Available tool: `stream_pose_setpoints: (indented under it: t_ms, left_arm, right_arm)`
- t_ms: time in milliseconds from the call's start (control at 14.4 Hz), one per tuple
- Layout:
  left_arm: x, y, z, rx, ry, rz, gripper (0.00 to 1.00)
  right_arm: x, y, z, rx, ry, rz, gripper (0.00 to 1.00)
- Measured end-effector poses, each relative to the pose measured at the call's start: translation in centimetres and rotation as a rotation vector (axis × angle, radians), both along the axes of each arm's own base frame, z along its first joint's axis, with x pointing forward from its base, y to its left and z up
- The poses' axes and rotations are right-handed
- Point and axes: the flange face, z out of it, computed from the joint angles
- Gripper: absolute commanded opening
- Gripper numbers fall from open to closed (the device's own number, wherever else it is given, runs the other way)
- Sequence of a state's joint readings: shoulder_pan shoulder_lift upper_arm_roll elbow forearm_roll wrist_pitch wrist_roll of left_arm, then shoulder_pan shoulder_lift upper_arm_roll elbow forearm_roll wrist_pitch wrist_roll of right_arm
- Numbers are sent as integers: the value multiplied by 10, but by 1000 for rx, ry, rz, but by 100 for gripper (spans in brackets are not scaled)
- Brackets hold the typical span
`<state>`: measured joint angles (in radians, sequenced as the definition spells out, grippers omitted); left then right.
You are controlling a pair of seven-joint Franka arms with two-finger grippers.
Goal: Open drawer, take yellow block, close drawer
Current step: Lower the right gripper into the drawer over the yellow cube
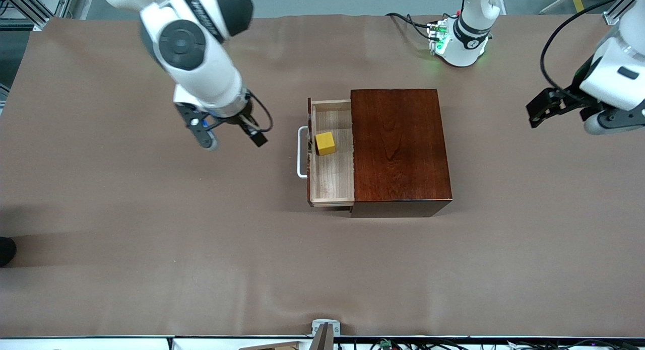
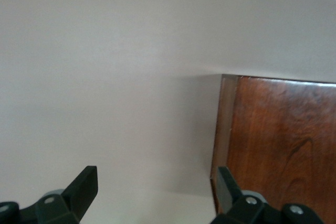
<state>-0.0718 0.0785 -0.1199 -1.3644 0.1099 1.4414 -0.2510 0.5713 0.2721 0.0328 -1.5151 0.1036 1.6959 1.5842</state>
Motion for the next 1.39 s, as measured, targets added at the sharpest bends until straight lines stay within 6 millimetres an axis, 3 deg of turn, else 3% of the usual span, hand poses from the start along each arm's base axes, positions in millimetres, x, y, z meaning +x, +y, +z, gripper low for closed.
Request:
stream_pose_setpoints:
  t_ms: [416,693,970,1385]
  left_arm:
    - [-17,18,-4,-57,-6,19,100]
    - [-29,16,-14,-78,-22,18,100]
    - [-40,15,-8,-92,-35,-6,100]
    - [-41,17,-8,-89,-30,-86,100]
  right_arm:
    - [-5,55,-39,44,-26,-190,100]
    - [-14,93,-69,63,-48,-296,100]
    - [-17,105,-87,57,-43,-347,100]
    - [-24,124,-124,35,-7,-460,100]
